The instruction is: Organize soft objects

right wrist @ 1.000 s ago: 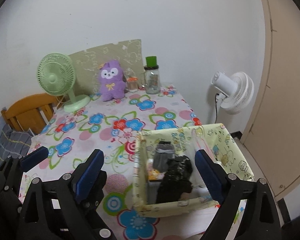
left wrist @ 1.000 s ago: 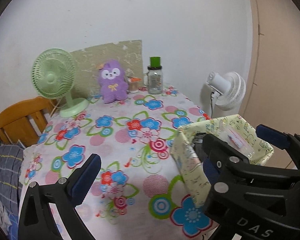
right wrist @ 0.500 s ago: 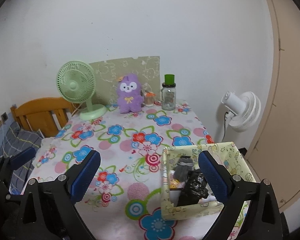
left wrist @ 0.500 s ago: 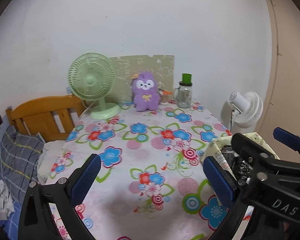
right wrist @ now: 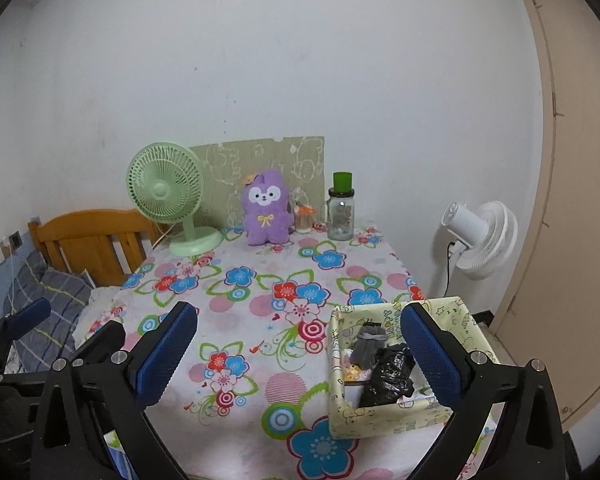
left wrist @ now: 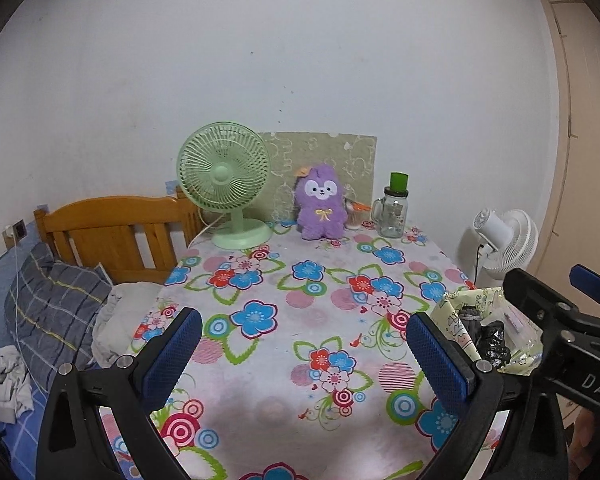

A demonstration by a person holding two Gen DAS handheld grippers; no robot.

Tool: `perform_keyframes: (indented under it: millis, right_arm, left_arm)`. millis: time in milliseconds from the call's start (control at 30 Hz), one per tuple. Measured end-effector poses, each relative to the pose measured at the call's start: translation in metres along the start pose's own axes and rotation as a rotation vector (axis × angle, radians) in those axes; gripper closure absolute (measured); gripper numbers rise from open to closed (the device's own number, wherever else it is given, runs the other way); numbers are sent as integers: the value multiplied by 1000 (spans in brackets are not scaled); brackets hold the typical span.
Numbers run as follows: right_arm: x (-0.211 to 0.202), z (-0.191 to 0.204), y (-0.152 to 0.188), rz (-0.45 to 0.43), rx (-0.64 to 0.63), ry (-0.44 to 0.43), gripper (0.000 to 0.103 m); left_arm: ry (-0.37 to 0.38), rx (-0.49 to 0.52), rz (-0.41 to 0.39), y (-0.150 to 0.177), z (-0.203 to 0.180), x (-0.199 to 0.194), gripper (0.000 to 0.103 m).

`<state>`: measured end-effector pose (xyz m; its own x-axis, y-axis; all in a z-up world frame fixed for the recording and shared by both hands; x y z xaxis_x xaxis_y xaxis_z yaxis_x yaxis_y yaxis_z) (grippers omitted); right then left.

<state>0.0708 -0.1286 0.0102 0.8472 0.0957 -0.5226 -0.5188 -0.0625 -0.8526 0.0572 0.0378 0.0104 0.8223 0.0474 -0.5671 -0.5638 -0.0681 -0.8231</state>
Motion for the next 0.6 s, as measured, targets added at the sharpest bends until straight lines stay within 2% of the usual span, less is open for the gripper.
perform_keyframes:
  millis: [600]
  right_arm:
    - [-18,0,6,-29,5,-14,0]
  left_arm:
    - [-36,-14,-28,5,10,-16,0]
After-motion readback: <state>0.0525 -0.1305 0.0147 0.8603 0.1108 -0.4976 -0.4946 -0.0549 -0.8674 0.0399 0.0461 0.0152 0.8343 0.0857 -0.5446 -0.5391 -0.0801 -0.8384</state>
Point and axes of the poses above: each gripper's, at about its wrist camera, not at the fingertips, and x roughly the way its jaws point, z to its left, y to its underside, the point moved 6 cm from there along x, roughly the way its jaws point, and after that the axes turned 8 degrees about z, right-handed, at the moved point
